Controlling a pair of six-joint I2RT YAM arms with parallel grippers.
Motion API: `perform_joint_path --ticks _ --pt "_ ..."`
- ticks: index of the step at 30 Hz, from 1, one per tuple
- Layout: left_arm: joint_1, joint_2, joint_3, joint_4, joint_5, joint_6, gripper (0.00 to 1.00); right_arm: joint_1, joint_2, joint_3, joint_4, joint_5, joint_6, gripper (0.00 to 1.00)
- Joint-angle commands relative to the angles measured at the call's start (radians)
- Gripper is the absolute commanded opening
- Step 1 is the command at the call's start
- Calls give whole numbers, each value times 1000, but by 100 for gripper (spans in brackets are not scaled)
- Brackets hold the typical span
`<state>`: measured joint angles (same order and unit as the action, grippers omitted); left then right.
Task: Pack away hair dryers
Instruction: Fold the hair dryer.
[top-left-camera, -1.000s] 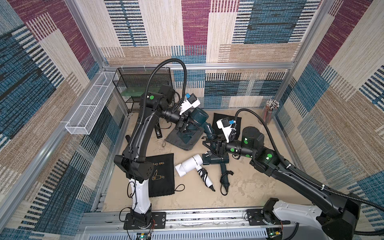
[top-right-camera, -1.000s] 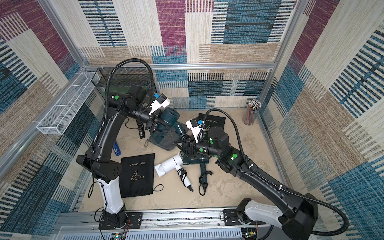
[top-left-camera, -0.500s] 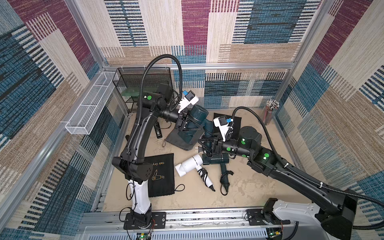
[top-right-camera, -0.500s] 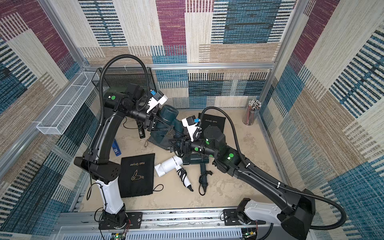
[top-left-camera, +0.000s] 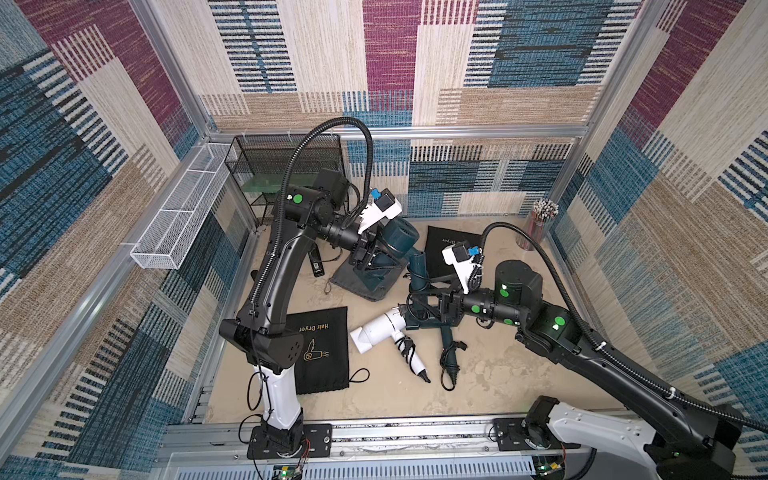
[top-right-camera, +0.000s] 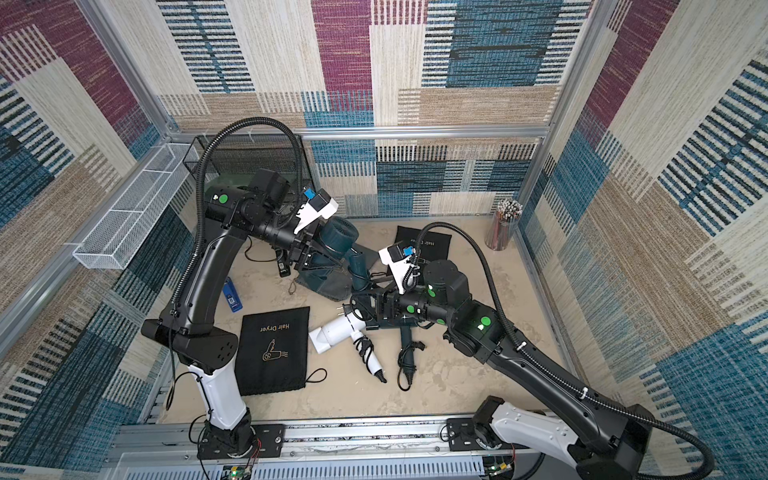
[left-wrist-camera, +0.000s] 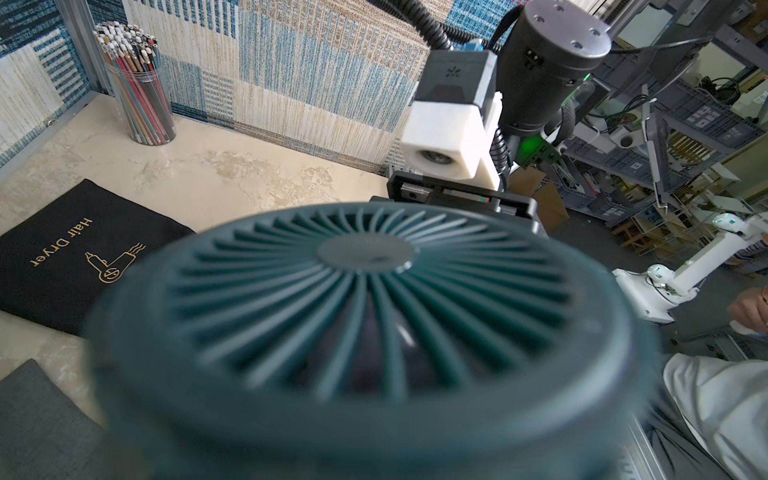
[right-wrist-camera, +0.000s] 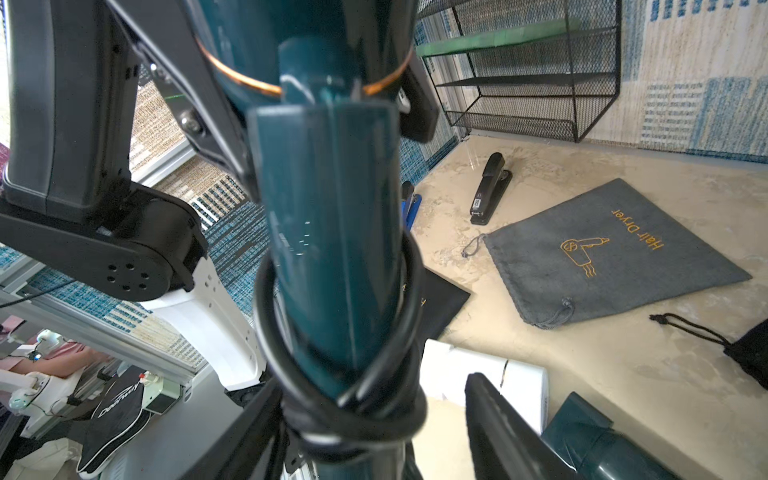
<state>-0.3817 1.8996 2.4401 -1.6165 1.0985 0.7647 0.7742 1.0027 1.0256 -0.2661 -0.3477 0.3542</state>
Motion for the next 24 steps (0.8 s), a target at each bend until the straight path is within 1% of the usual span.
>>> perform_joint_path --ticks 1,5,8,9,11,13,17,19,24 --pt "1 -4 5 -145 55 18 0 9 -16 -24 35 -36 2 66" --pt "1 -4 4 -145 64 14 0 8 -6 -36 78 -56 13 63" --pt "2 -3 2 -145 72 10 0 9 13 -29 96 -66 13 58" --pt "1 -4 0 -145 73 10 0 9 23 -24 104 -71 13 53" --pt "1 -2 0 -145 76 7 0 9 33 -15 112 -76 15 49" --pt "1 0 -3 -145 79 4 0 9 47 -5 124 -86 17 40" --pt "1 4 -1 -145 79 0 0 10 72 18 147 -108 7 13" --pt "2 6 -4 -145 79 2 0 11 81 28 168 -111 0 10" --pt "0 21 12 -145 94 -16 0 21 109 24 297 -130 17 4"
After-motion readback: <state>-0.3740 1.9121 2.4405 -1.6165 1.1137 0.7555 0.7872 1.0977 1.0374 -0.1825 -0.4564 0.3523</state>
